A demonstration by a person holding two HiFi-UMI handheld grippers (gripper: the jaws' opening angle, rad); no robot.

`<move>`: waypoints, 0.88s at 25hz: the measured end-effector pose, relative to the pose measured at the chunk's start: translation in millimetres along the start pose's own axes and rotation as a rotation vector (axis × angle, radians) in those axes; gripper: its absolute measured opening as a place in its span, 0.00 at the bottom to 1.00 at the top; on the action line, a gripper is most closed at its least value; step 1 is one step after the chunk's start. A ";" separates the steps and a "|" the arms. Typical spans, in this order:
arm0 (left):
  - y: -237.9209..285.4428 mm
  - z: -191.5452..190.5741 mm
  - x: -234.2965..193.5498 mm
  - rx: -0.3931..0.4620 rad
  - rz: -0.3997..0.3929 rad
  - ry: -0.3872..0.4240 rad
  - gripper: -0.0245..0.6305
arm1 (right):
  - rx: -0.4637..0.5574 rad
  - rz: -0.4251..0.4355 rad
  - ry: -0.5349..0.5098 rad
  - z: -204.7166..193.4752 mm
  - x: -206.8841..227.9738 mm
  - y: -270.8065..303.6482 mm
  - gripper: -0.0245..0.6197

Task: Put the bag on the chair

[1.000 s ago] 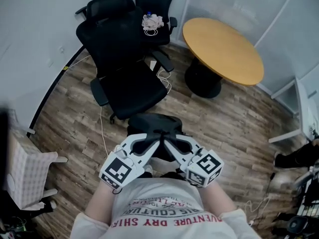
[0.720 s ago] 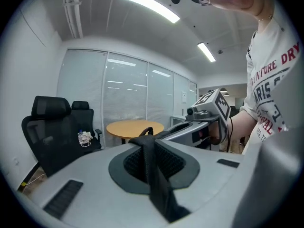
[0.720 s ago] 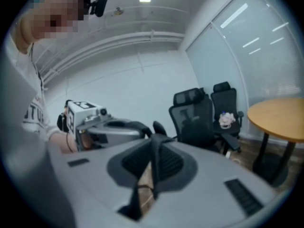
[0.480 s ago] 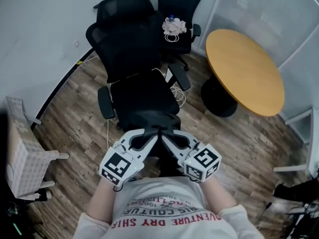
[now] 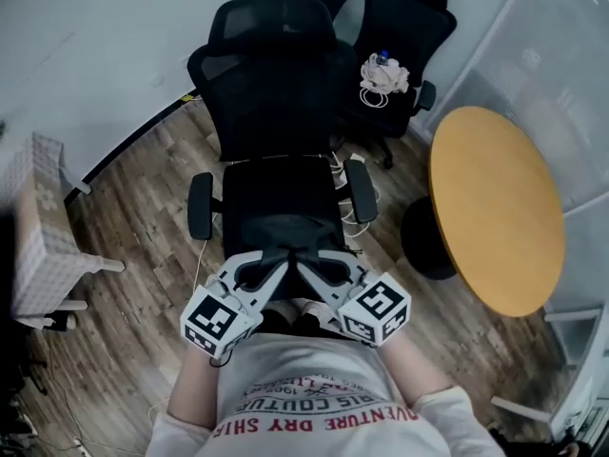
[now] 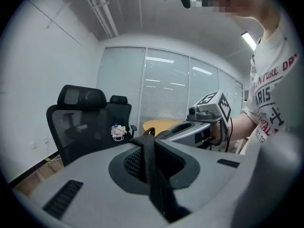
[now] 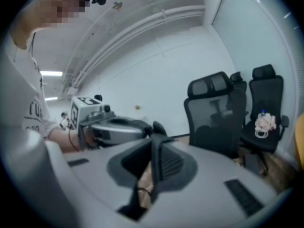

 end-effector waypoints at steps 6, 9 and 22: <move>42.2 6.6 -39.6 -0.022 0.075 -0.031 0.12 | -0.018 0.029 -0.011 8.4 61.5 27.1 0.13; 67.8 16.9 -67.4 -0.017 0.075 -0.031 0.12 | -0.028 0.015 -0.010 15.5 97.8 46.4 0.13; 146.0 43.9 -212.6 -0.107 0.021 -0.065 0.12 | -0.098 -0.025 0.105 38.3 219.6 153.7 0.13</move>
Point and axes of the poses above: the fingertips, and each gripper's own axes: y forward along the fingers, x to its right, z out of its top, the point moved 4 cm from there along -y, backward along the fingers, and after that the axes turned 7 degrees about -y, right-handed, at the moved point
